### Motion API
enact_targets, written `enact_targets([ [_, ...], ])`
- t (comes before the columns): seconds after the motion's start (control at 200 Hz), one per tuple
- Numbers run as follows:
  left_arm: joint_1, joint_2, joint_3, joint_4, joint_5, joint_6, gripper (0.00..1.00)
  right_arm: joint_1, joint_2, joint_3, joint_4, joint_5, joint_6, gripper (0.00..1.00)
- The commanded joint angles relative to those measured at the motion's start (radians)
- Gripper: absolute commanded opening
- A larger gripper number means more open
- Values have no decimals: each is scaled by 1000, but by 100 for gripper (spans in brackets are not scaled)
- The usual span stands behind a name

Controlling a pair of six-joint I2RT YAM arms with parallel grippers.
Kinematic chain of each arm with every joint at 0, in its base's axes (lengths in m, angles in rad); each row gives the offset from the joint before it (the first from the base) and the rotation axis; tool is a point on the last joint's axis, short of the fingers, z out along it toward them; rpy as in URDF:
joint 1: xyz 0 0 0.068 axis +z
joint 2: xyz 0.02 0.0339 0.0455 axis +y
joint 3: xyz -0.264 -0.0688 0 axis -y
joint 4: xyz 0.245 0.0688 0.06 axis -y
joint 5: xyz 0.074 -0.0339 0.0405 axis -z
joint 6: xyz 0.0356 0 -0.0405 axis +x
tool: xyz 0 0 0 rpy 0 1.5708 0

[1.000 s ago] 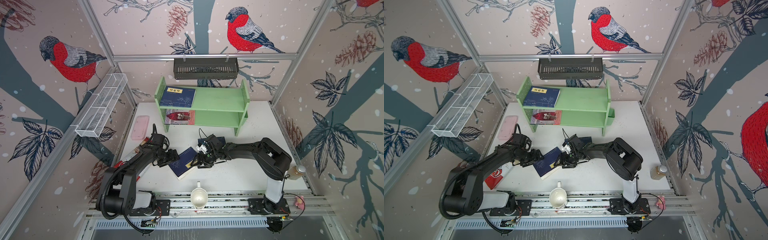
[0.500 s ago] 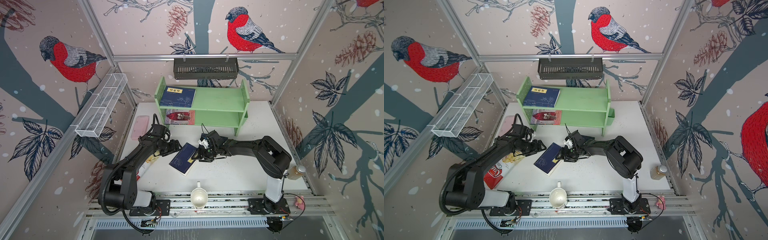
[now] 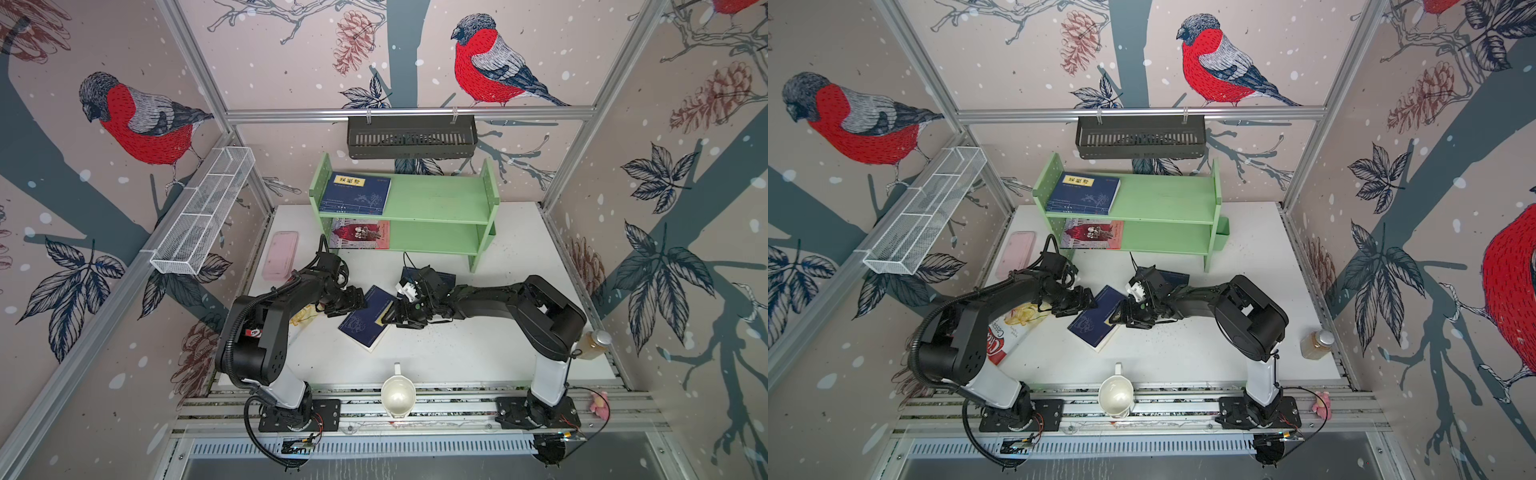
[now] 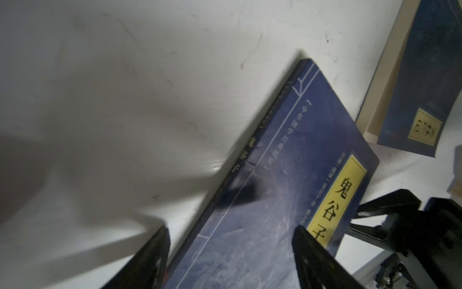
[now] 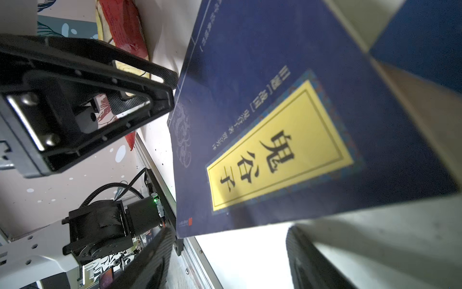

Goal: Stacking books/files
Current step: Pick up the book at the center of the table.

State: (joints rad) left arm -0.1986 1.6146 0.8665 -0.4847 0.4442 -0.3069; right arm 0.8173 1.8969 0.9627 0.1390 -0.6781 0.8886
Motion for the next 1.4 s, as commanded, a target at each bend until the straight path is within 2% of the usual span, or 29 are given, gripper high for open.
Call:
enact_targets([
  [0.0,-10,25,-9,-2,16,0,77,3,28,-5,-55,81,31,75],
  [0.175,-15,11,-46,14,59,-5,74,3,61,-2,-5,92,68,75],
  [0.53,28,-139,-187,127,220,-79,55,-6,83,25,-37,134,36,75],
  [0.64,45,-157,-209,162,272,-102,55,-8,92,43,-64,146,17,75],
  [0.78,53,-165,-214,185,343,-117,61,-10,94,57,-84,153,0,75],
  [0.936,64,-177,-212,193,370,-128,58,-15,100,63,-88,152,-7,75],
  [0.986,69,-183,-212,191,372,-129,52,-16,100,65,-88,150,-9,75],
  [1.186,79,-226,-218,181,361,-139,13,-20,78,83,-99,151,-20,76],
  [1.271,81,-254,-212,169,349,-139,0,-25,46,85,-111,163,-27,76],
  [1.396,91,-295,-180,140,338,-138,0,-33,-22,73,-117,187,-32,77],
])
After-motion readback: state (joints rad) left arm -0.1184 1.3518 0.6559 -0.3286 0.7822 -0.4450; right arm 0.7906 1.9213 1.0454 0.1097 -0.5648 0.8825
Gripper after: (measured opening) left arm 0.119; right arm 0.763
